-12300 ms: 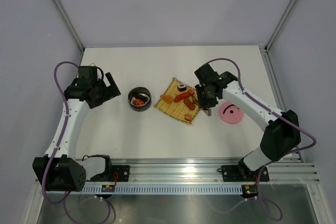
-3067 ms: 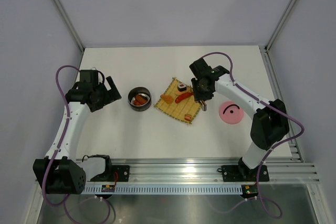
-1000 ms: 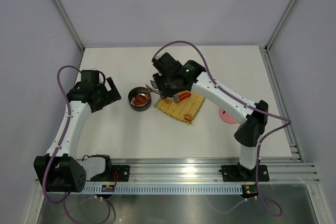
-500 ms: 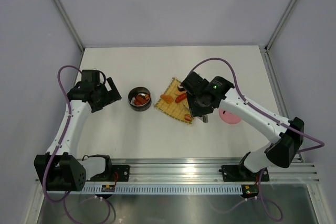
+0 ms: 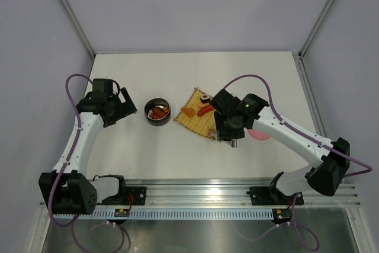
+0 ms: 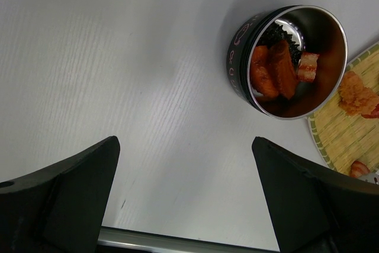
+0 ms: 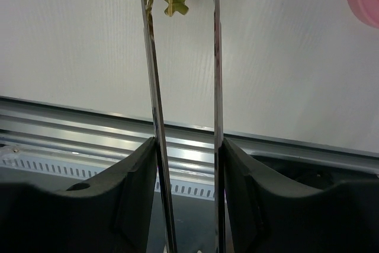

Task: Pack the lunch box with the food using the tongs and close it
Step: Pick up the fake food from the plate.

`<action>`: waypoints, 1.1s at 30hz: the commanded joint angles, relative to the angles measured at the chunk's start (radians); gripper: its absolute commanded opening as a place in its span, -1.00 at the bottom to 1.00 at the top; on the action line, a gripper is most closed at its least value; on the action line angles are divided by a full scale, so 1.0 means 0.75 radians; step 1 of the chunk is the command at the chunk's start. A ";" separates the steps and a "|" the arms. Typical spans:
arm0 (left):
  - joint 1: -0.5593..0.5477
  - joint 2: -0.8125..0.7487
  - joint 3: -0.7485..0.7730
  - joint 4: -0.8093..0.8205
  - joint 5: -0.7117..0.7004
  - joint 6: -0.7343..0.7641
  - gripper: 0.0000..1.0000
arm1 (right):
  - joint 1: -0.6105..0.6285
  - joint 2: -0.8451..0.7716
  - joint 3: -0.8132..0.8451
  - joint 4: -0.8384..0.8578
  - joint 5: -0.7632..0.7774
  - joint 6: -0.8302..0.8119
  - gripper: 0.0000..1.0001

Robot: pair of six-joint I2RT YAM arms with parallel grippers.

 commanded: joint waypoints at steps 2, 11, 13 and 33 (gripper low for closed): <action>0.007 0.011 0.005 0.057 -0.009 -0.014 0.98 | -0.001 -0.022 -0.003 0.047 -0.016 0.040 0.06; 0.007 0.025 0.001 0.080 0.000 -0.021 0.98 | -0.003 0.037 0.001 0.098 -0.032 0.018 0.02; 0.007 0.025 -0.003 0.082 -0.003 -0.017 0.98 | -0.001 0.056 0.005 0.092 -0.026 0.015 0.02; 0.007 0.015 -0.030 0.094 -0.017 -0.019 0.98 | 0.001 0.088 0.093 0.029 0.091 -0.023 -0.48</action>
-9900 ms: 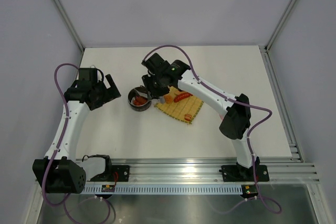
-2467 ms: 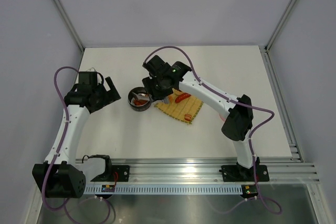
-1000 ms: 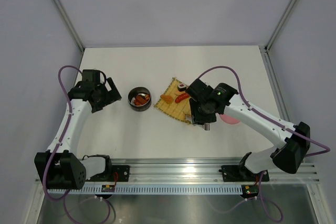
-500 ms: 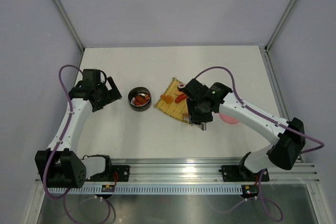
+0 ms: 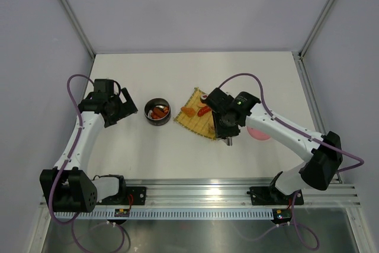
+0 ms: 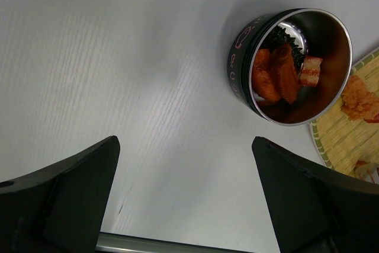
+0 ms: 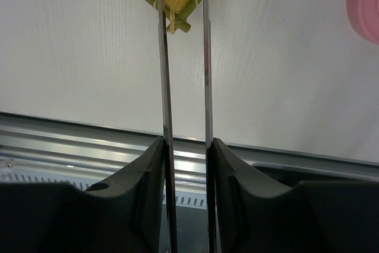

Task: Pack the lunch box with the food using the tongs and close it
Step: Pick up the fake food from the plate, then place the fake food in the packing box.

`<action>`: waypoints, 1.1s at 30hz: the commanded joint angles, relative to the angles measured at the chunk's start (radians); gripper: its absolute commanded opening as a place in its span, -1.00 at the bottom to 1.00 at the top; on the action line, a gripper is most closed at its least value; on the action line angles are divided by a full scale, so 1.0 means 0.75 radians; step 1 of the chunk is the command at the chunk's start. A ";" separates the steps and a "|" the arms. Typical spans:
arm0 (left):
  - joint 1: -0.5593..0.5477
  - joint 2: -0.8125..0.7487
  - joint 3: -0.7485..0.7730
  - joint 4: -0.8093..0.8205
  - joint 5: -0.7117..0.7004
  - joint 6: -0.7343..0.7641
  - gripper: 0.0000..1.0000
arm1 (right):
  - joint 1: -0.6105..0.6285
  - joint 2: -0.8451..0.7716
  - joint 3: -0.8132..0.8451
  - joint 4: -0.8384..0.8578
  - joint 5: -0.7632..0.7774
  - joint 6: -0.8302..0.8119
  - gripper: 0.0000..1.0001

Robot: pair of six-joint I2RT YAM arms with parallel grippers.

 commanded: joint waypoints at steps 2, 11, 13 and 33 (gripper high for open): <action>0.007 -0.017 0.000 0.046 -0.025 -0.006 0.98 | 0.000 -0.013 0.118 -0.027 0.081 -0.018 -0.49; 0.007 -0.052 0.004 0.034 -0.024 -0.014 0.98 | 0.006 0.061 0.371 0.067 0.051 -0.110 -0.50; 0.007 -0.064 0.002 0.032 -0.017 -0.018 0.98 | 0.014 0.126 0.463 0.079 0.042 -0.130 -0.51; 0.007 -0.138 0.014 -0.023 -0.026 -0.022 0.98 | 0.104 0.795 1.126 0.198 -0.138 -0.333 -0.42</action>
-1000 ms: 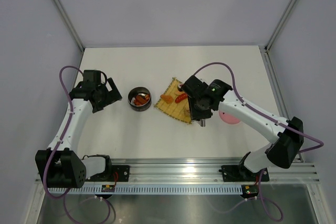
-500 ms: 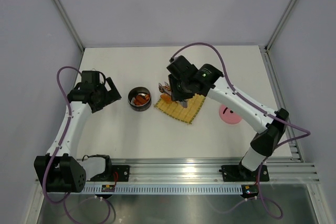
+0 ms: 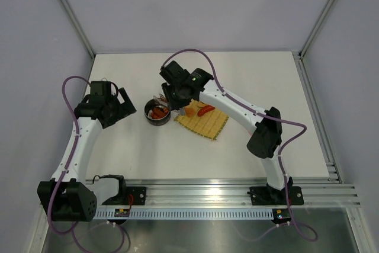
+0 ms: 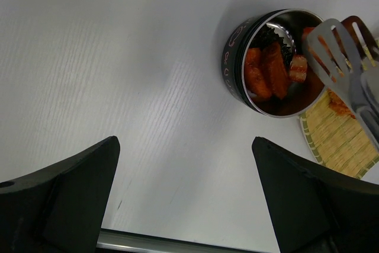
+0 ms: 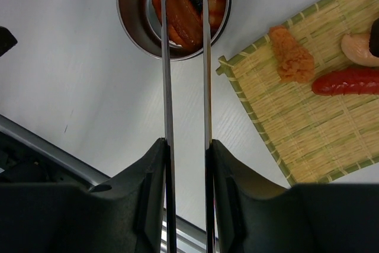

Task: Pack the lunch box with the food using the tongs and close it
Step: Place the fake food in the packing box.

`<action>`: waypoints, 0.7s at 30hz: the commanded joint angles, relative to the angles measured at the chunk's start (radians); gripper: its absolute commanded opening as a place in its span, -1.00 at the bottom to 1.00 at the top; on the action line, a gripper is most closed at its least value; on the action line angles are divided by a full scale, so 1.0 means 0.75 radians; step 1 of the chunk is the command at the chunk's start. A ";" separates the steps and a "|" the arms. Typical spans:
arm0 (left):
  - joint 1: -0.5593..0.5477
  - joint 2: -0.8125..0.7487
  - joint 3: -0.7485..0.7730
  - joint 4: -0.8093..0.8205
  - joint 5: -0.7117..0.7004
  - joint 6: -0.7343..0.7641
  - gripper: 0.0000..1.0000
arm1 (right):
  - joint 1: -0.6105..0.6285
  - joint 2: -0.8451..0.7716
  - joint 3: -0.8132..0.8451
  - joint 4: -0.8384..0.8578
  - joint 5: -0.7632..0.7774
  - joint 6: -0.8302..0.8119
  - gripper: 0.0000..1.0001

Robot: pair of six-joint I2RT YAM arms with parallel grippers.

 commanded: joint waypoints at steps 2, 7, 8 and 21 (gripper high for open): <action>0.007 -0.036 0.016 0.008 -0.030 -0.005 0.98 | 0.011 0.033 0.094 0.016 -0.048 -0.039 -0.21; 0.007 -0.026 0.012 0.014 -0.028 -0.005 0.98 | 0.011 0.033 0.112 0.001 -0.038 -0.043 0.14; 0.007 -0.026 0.012 0.016 -0.028 -0.005 0.98 | 0.011 0.029 0.114 -0.005 -0.038 -0.043 0.15; 0.007 -0.021 0.020 0.014 -0.038 -0.001 0.98 | 0.003 -0.192 0.000 -0.009 0.227 -0.086 -0.66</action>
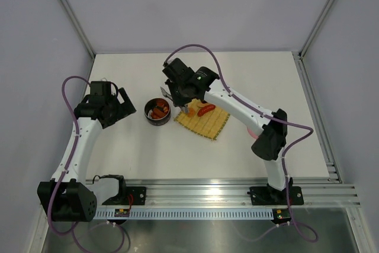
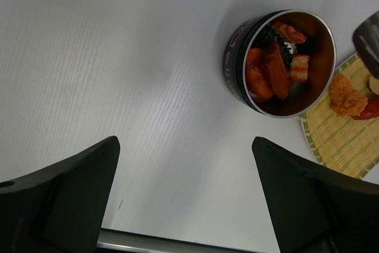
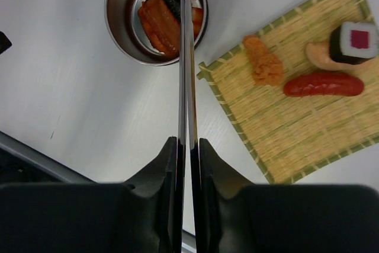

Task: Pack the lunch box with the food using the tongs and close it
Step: Place the fake food in the packing box, then place the clamp at the center of the board.

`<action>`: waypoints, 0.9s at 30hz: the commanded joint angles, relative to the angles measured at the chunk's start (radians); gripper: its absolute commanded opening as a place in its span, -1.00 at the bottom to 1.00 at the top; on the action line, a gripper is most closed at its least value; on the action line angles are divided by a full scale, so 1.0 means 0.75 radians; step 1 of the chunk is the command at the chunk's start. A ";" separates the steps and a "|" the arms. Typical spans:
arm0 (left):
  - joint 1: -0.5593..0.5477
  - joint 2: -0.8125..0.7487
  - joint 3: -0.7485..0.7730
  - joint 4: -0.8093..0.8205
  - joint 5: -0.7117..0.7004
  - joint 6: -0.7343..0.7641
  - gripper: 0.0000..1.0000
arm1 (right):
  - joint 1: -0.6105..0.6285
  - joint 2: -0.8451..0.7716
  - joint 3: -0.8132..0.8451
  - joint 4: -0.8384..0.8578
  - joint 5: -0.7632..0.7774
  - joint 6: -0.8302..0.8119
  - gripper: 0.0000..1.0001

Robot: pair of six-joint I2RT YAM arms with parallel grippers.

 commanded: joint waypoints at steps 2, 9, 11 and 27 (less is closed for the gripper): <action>0.007 -0.017 0.020 0.018 -0.031 -0.001 0.98 | -0.036 -0.236 -0.084 0.002 0.207 -0.037 -0.70; 0.007 -0.015 0.016 0.022 -0.023 -0.005 0.98 | -0.285 -0.447 -0.407 0.113 0.211 -0.043 -0.71; 0.007 -0.021 0.018 0.022 -0.023 -0.007 0.98 | -0.336 -0.488 -0.491 0.127 0.238 -0.045 -0.70; 0.007 -0.021 0.034 0.012 0.018 0.003 0.98 | -0.766 -0.446 -0.727 0.444 0.301 -0.200 -0.68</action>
